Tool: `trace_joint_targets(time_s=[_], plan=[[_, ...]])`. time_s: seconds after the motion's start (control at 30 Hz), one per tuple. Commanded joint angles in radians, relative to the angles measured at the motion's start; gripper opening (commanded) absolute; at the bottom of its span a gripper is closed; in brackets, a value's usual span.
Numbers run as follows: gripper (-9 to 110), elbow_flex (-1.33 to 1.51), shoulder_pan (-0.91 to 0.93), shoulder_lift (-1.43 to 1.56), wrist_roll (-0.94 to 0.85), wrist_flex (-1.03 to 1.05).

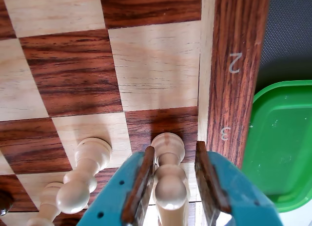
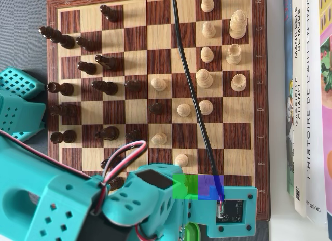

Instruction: Play chess

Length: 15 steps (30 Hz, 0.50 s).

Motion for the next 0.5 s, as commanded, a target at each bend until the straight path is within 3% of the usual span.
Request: trace_joint_targets(time_s=[0.0, 0.47], plan=[[14, -0.051, 0.002, 0.025, 0.002, 0.003], [14, -0.041, 0.002, 0.124, 0.003, 0.043]])
